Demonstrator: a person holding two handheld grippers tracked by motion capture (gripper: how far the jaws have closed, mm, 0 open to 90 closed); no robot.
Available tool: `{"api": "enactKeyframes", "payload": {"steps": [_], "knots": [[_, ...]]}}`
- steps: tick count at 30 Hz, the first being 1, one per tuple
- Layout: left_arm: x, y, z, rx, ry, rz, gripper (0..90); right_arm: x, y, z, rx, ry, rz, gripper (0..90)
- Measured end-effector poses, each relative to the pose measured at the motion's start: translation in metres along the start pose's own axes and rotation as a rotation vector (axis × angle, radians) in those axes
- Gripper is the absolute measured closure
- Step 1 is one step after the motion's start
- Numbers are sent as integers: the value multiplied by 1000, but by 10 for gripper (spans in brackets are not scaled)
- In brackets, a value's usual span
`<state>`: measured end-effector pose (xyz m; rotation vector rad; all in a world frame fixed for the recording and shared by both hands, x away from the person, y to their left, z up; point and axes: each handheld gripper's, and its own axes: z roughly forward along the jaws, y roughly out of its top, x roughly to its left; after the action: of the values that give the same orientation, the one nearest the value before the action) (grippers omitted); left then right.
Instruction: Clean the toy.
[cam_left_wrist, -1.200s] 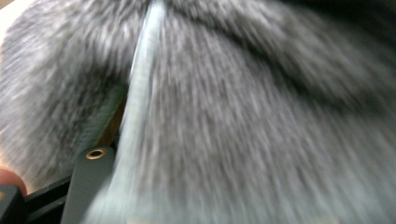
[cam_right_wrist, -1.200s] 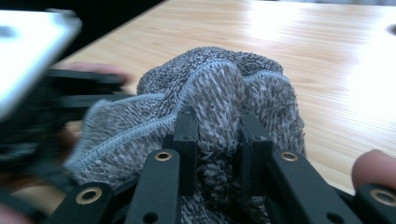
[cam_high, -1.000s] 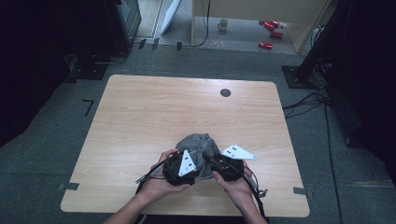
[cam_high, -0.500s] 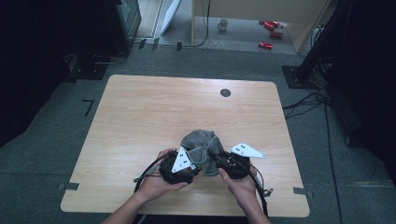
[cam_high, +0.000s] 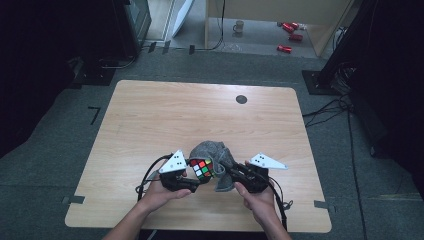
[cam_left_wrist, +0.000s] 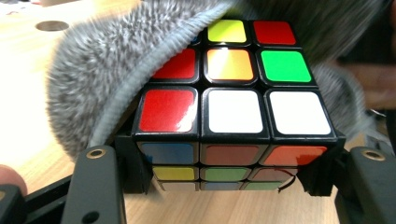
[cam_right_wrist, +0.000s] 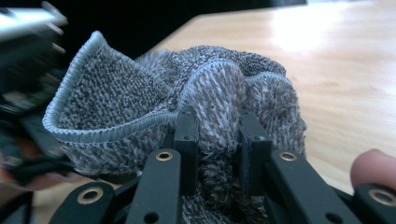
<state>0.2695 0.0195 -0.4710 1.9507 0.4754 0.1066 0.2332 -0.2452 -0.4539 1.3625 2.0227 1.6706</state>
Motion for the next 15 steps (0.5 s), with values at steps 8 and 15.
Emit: {"api": "enactKeyframes", "payload": {"steps": [8, 15], "knots": [[0, -1, -6, -46, -37, 18, 351, 7, 4, -4, -21, 73, -18, 744], [3, -2, -9, -46, -36, 13, 352, 8, 3, -6, -26, 104, -17, 744]]}}
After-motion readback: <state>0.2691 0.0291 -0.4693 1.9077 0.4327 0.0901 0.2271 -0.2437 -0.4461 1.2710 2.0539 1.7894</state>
